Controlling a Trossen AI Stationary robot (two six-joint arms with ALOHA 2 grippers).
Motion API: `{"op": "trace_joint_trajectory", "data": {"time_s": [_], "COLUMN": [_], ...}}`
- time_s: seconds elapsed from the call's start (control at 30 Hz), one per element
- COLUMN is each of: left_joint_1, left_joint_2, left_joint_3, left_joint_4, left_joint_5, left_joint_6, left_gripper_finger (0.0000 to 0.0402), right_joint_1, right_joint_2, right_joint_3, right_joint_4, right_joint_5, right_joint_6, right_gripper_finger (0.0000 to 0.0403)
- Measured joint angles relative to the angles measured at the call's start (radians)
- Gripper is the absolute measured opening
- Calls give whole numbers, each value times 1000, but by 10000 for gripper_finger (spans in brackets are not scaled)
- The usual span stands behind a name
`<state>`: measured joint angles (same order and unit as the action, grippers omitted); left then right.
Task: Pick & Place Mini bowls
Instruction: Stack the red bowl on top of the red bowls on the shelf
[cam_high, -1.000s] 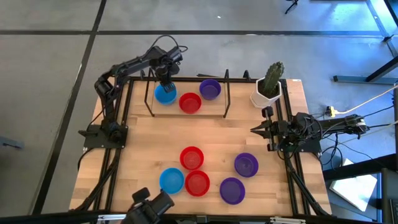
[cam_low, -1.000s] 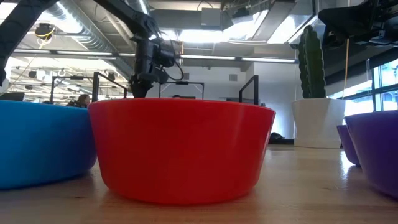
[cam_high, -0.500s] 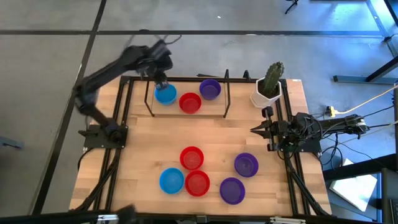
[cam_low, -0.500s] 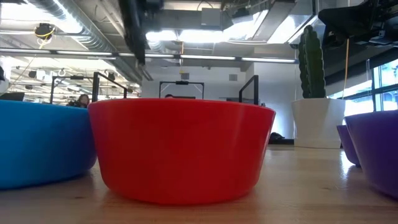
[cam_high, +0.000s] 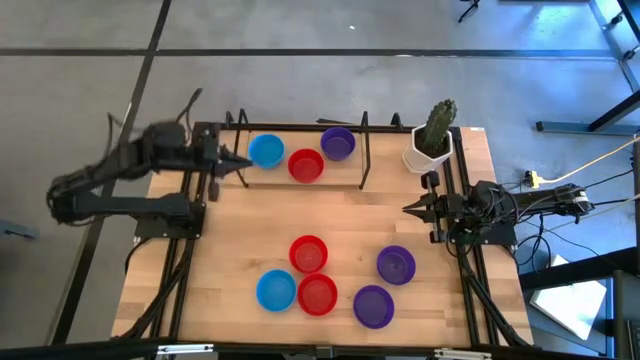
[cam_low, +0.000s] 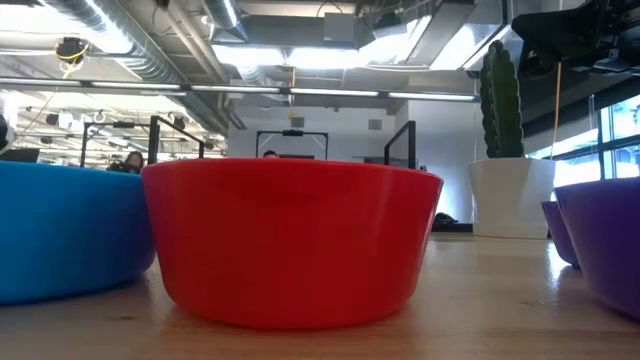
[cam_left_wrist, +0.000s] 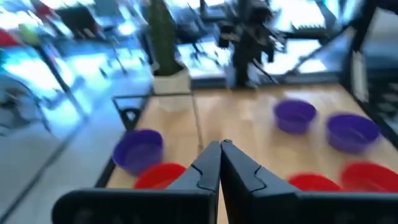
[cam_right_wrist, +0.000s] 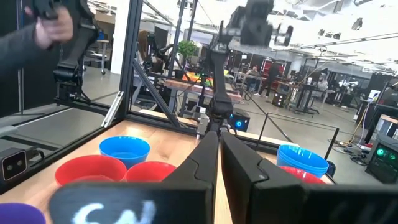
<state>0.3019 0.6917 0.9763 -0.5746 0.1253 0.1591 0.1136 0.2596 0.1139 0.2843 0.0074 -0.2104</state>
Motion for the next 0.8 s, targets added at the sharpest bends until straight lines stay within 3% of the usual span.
{"op": "trace_joint_trajectory", "data": {"time_s": [0.1, 0.23, 0.4, 0.6, 0.7, 0.8], "left_joint_1": [8, 16, 7, -71, -126, -164], "left_joint_2": [-126, -244, -437, -686, -692, -652], "left_joint_3": [-268, -513, -663, -737, -754, -779], "left_joint_4": [329, 650, 693, 670, 657, 714], "left_joint_5": [-44, 38, 37, 80, 127, 74], "left_joint_6": [-35, -33, -25, -97, -64, 34], "left_gripper_finger": [3, 2, 2, 2, 3, 3], "right_joint_1": [0, 0, 0, 0, 0, 0], "right_joint_2": [0, 0, 0, 0, 0, 1], "right_joint_3": [0, 0, 0, 0, 0, 0], "right_joint_4": [1, 1, -6, -13, -23, -22], "right_joint_5": [0, 0, 0, 0, 0, 0], "right_joint_6": [0, 0, -1, 0, 22, 24], "right_gripper_finger": [22, 22, 22, 22, 22, 22]}}
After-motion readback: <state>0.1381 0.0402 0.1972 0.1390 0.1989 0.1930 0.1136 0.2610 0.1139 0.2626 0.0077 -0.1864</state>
